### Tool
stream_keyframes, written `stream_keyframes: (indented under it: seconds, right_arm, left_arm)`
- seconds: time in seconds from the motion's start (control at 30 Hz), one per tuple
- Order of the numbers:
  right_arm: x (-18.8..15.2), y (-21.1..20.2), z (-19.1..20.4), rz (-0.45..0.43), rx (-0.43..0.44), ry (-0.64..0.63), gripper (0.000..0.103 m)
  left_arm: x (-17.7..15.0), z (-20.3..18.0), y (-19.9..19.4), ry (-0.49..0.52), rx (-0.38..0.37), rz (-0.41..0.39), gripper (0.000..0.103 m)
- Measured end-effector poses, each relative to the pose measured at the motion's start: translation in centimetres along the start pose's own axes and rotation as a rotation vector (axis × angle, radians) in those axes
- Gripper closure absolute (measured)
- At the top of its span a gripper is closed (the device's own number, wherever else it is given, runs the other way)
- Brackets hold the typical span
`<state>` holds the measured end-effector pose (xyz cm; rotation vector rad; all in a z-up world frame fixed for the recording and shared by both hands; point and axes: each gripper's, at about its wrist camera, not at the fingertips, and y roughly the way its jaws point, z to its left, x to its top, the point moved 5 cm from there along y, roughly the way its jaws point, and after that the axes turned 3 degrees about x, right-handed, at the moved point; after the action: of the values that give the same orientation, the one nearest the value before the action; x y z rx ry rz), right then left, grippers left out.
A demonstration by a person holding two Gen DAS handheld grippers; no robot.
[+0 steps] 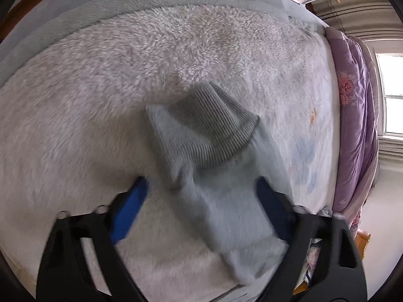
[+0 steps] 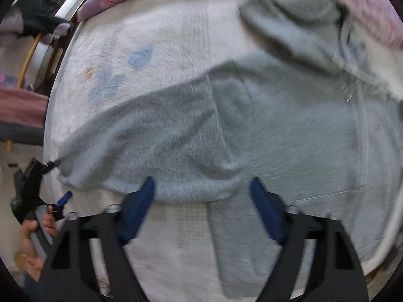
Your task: Fold large clothes
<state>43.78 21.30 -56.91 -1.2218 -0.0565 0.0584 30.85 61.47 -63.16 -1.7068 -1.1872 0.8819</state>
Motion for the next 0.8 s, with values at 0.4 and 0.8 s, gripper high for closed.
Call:
stream_keyframes:
  seconds: [0.4,0.8]
  right_arm:
    - [-0.9,6.2,-3.1,0.096,0.057,0.117,0.083]
    - [-0.7,7.3,-3.3,0.113,0.084,0.042,0.083]
  left_arm:
    - [1.3,-0.2,0.0,0.064,0.085,0.016,0.069]
    - [-0.7,-3.7,-6.7,0.274,0.140,-0.218,0.092]
